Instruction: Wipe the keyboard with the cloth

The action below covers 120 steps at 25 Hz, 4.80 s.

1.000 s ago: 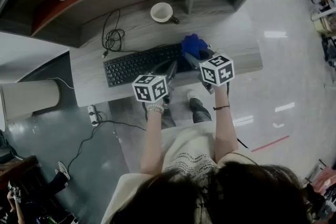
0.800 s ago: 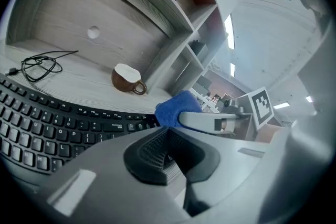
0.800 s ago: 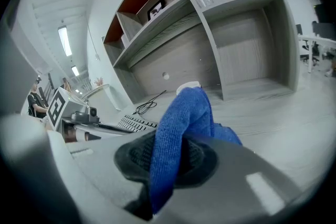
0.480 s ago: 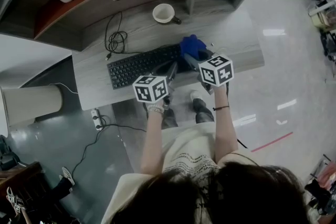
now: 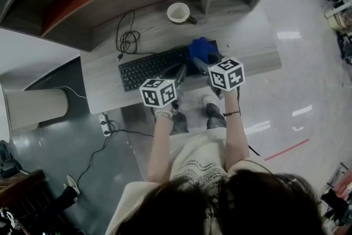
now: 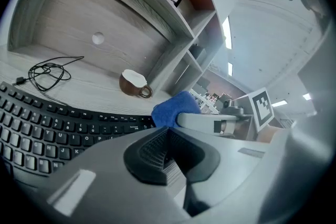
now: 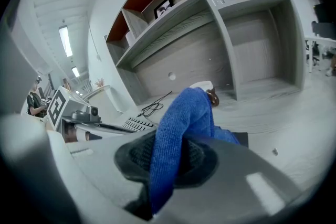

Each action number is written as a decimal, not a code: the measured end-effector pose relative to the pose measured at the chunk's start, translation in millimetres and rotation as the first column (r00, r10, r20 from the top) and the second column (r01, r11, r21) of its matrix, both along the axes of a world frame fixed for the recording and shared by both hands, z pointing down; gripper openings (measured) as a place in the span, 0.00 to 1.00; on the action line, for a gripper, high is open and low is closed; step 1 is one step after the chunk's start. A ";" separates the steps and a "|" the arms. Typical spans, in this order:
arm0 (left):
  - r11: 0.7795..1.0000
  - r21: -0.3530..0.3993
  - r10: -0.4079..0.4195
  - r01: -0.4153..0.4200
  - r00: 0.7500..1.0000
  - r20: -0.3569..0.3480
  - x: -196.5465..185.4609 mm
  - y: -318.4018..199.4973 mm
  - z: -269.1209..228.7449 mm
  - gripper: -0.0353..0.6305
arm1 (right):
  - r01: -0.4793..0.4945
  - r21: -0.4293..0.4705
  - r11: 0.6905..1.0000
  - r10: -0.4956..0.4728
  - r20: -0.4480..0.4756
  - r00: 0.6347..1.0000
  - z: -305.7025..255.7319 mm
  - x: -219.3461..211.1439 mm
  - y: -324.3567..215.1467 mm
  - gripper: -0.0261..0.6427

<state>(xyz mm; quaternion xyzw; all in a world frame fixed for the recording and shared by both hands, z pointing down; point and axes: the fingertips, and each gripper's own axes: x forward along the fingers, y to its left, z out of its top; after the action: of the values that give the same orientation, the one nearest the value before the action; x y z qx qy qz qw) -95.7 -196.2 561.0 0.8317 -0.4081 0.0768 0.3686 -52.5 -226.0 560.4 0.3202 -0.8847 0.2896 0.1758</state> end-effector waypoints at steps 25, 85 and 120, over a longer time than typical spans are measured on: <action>0.998 -0.003 0.059 -0.059 0.998 0.022 -58.7 20.7 6.2 0.06 | -0.087 0.014 0.996 0.087 0.005 0.996 -1.9 -44.7 11.2 0.13; 0.974 0.001 -0.228 0.228 0.973 0.018 -146.3 57.0 -1.9 0.06 | 0.148 -0.032 0.988 -0.146 0.063 0.987 -2.4 -151.4 36.9 0.13; 0.982 0.003 -0.187 0.187 0.982 0.002 -255.3 77.0 -2.0 0.06 | 0.086 -0.034 0.996 -0.084 0.046 0.995 2.4 -254.4 54.7 0.13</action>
<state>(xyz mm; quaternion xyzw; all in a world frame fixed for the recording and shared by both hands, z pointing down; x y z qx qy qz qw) -351.0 -119.2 559.0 0.7901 -0.4848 0.0422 0.3727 -306.9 -171.3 562.8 0.2725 -0.8958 0.3048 0.1741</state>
